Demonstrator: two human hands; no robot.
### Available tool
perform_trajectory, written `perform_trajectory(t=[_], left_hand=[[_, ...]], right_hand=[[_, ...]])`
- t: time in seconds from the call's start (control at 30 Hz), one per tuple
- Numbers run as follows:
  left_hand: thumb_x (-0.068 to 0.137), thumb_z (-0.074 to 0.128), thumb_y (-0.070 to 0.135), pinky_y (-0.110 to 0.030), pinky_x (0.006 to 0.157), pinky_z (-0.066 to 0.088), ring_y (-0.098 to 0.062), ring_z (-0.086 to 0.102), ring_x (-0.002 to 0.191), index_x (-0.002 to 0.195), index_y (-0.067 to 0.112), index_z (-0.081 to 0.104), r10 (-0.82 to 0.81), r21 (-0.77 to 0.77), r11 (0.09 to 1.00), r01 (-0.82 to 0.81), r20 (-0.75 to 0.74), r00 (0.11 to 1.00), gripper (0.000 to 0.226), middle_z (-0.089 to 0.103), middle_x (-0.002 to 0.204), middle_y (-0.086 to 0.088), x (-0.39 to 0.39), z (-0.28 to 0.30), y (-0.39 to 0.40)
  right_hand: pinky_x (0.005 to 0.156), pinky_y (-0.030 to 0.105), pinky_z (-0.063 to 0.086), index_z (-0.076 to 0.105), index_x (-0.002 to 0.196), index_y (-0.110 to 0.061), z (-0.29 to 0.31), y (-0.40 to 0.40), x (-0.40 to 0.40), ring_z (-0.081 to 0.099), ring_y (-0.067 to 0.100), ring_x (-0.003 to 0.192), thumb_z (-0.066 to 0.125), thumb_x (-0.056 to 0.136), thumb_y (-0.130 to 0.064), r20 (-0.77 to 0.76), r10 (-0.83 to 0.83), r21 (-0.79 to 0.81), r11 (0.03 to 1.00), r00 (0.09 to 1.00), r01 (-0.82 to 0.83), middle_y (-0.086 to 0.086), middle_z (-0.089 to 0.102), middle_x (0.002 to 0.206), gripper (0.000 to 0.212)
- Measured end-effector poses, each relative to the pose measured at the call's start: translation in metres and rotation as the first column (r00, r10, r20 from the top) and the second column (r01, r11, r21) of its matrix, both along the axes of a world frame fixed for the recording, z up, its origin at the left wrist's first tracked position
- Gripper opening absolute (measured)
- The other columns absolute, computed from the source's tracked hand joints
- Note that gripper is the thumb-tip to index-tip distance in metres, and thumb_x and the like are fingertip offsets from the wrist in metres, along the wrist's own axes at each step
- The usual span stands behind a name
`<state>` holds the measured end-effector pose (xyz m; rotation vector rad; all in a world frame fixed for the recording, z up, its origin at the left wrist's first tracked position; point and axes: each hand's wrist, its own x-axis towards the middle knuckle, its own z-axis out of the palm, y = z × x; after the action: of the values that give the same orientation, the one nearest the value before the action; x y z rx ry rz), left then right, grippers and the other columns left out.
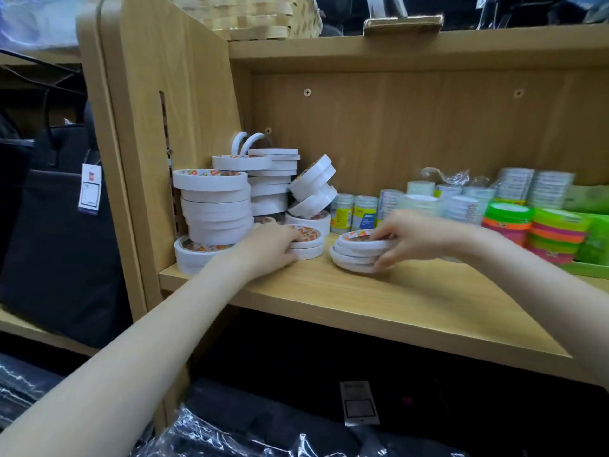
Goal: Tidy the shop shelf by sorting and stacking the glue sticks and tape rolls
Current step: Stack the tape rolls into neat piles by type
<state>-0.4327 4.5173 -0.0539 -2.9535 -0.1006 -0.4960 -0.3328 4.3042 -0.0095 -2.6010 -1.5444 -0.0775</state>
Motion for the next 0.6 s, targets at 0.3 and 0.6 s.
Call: perform_trajectory(t=[0.3, 0.6], left_hand=[[0.092, 0.055, 0.024, -0.028, 0.073, 0.033, -0.015, 0.047, 0.087, 0.104, 0.012, 0.061, -0.216, -0.193, 0.960, 0.204, -0.040, 0.976, 0.018, 0.061, 0.097, 0.000, -0.012, 0.005, -0.007], [0.073, 0.077, 0.029, -0.035, 0.098, 0.044, -0.016, 0.051, 0.112, 0.119, 0.012, 0.042, -0.069, -0.664, 0.725, 0.180, 0.190, 0.979, 0.061, 0.047, 0.124, -0.003, -0.026, -0.010, -0.018]], right_hand=[[0.056, 0.022, 0.029, 0.071, 0.074, -0.010, 0.021, -0.027, 0.006, 0.043, 0.005, 0.060, 0.076, 0.075, -0.019, -0.028, 0.022, 0.212, 0.977, 0.999, -0.016, -0.002, 0.050, 0.059, 0.010], [0.057, 0.030, 0.025, 0.059, 0.072, 0.004, 0.022, 0.014, -0.004, 0.035, 0.014, 0.060, 0.075, 0.075, -0.021, 0.013, 0.107, 0.021, 0.994, 0.994, -0.107, 0.005, 0.040, 0.061, 0.030]])
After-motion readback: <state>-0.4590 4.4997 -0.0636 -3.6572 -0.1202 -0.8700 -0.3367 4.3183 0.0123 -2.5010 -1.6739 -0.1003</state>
